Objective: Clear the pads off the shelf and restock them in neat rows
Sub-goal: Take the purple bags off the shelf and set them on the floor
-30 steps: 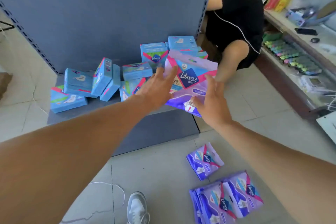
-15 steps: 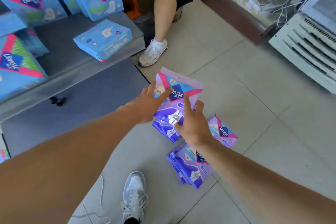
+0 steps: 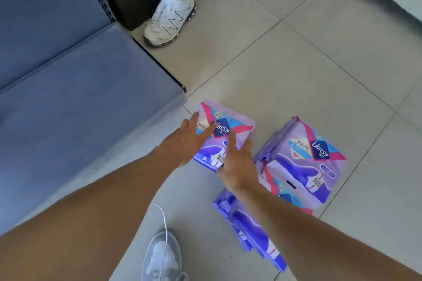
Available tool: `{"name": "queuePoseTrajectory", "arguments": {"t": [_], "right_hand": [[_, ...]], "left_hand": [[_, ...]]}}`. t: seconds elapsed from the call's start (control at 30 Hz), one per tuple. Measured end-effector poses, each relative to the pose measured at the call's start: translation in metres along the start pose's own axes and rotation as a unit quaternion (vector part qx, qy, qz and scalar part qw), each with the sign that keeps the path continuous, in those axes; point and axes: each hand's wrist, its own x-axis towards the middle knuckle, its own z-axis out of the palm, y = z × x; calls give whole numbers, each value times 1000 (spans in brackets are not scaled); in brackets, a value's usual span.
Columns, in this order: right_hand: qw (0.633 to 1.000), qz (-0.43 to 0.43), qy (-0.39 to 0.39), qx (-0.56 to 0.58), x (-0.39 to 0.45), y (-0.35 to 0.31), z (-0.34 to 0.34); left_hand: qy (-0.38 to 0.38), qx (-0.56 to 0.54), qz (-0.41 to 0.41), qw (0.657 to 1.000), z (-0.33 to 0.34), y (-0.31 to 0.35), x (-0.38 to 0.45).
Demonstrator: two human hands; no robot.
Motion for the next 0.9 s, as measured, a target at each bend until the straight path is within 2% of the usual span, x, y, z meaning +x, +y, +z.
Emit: {"name": "queuePoseTrajectory", "arguments": {"t": [0.23,0.43,0.67,0.9], "right_hand": [[999,31,7,-18,27,9,21],[997,25,3,-71,0,-2,-18],[978,-160,10,-135,-92,-76,-121],[920,-352,56,-164,-217,-190,-189]], "left_hand": [[9,-23,0,1000,18,5,31],[-8,-53,-16,998,-18,1,-11],[34,-103,-114,988,-106,-21,-141],[118,-165,-234,951,-170,-40,-313]]}}
